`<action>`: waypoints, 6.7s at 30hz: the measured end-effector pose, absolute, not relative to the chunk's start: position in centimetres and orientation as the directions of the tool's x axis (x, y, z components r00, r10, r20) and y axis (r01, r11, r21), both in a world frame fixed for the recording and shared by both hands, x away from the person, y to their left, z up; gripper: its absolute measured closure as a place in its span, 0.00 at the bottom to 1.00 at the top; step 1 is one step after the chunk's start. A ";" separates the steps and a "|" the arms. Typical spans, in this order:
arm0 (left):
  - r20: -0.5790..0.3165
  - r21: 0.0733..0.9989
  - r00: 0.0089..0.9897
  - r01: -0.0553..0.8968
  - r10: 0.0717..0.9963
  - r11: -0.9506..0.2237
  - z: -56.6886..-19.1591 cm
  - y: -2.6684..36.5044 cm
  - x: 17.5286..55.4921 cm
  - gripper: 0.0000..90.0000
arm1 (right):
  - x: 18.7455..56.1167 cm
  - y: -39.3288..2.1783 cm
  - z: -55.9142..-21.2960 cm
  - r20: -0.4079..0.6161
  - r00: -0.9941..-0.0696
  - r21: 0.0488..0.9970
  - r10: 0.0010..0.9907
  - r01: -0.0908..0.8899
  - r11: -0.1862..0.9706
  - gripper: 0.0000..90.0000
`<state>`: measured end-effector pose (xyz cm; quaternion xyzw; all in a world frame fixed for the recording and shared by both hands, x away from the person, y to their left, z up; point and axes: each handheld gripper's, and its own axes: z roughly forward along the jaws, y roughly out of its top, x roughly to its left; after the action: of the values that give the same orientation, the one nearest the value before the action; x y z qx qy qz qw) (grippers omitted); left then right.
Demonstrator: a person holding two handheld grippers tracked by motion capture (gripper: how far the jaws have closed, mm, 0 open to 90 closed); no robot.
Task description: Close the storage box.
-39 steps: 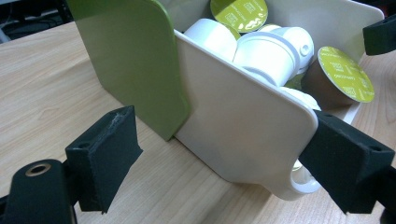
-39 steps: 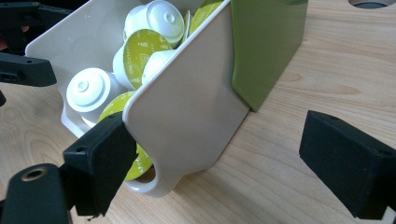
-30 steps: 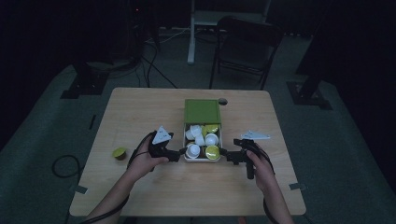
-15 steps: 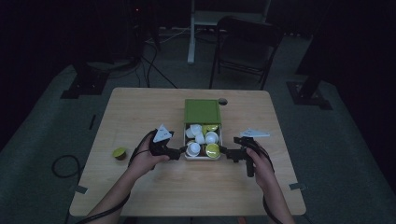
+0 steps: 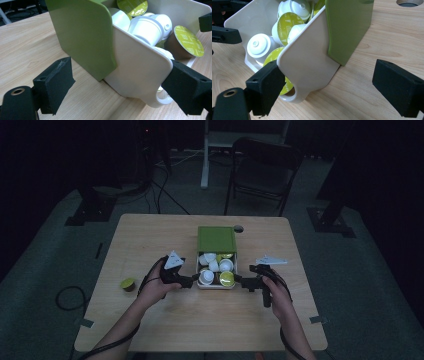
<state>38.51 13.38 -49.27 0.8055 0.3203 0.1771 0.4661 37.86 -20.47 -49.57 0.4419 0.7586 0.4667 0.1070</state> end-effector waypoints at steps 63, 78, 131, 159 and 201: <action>-0.005 0.860 0.707 0.364 0.707 -0.358 -48.8 12.9 41.8 0.12 | 41.6 -20.1 -49.7 0.275 -0.533 0.781 0.800 0.609 0.137 0.12; -0.009 0.862 0.694 0.371 0.720 -0.346 -49.1 12.8 42.7 0.12 | 42.5 -19.9 -50.0 0.283 -0.515 0.781 0.809 0.614 0.117 0.12; -0.045 0.852 0.695 0.401 0.717 -0.335 -48.8 12.0 41.5 0.15 | 41.8 -19.2 -50.2 0.260 -0.451 0.785 0.854 0.614 0.085 0.12; -0.063 0.847 0.663 0.431 0.746 -0.312 -49.9 14.0 38.1 0.15 | 39.0 -20.9 -50.7 0.233 -0.440 0.790 0.867 0.606 0.095 0.12; -0.070 0.809 0.549 0.520 0.833 -0.274 -52.9 17.1 33.7 0.15 | 34.3 -26.3 -52.7 0.131 -0.274 0.794 0.953 0.604 0.064 0.12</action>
<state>33.68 17.13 -52.87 0.7757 0.4361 0.1885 0.4154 34.33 -26.28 -52.66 0.5601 0.6950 0.3925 0.2218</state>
